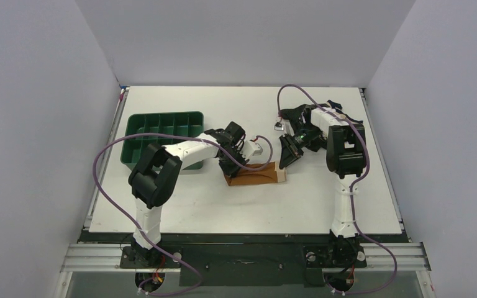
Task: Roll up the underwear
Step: Fold the underwear at the center of the board.
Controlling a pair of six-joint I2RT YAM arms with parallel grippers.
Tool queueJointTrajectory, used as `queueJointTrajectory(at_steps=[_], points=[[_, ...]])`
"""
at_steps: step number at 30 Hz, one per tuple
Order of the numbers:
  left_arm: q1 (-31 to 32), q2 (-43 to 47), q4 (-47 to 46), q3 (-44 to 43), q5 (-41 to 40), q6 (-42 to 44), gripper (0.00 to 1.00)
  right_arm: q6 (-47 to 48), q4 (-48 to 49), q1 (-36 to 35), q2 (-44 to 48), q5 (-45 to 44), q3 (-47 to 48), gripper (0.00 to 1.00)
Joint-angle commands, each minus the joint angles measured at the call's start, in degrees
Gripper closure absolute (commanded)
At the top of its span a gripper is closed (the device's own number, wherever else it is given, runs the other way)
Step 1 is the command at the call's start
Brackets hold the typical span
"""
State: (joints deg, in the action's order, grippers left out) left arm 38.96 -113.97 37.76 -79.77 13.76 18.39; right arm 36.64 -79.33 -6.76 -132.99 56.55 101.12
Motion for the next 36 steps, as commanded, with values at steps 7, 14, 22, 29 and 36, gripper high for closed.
queueJointTrajectory(at_steps=[7, 14, 22, 29, 36], points=[[0.3, -3.7, 0.8, -3.4, 0.4, -1.2, 0.96, 1.5, -1.1, 1.8, 3.4, -0.5, 1.2, 0.59], [0.3, -4.5, 1.3, -4.4, 0.1, -1.9, 0.96, 2.9, -2.5, 4.6, 7.0, -0.7, 0.8, 0.53], [0.3, -5.1, 1.6, -5.0, -0.1, -2.5, 0.96, 12.4, -8.8, 6.5, 12.4, 0.8, -2.6, 0.53], [0.3, -5.2, 2.3, -5.9, 0.6, -2.5, 0.95, 15.7, -6.8, 5.2, 18.3, 0.1, -11.2, 0.52], [0.0, -5.2, 3.2, -6.6, 2.5, -2.4, 0.94, 8.3, 5.3, 1.6, 21.0, -2.0, -16.4, 0.49]])
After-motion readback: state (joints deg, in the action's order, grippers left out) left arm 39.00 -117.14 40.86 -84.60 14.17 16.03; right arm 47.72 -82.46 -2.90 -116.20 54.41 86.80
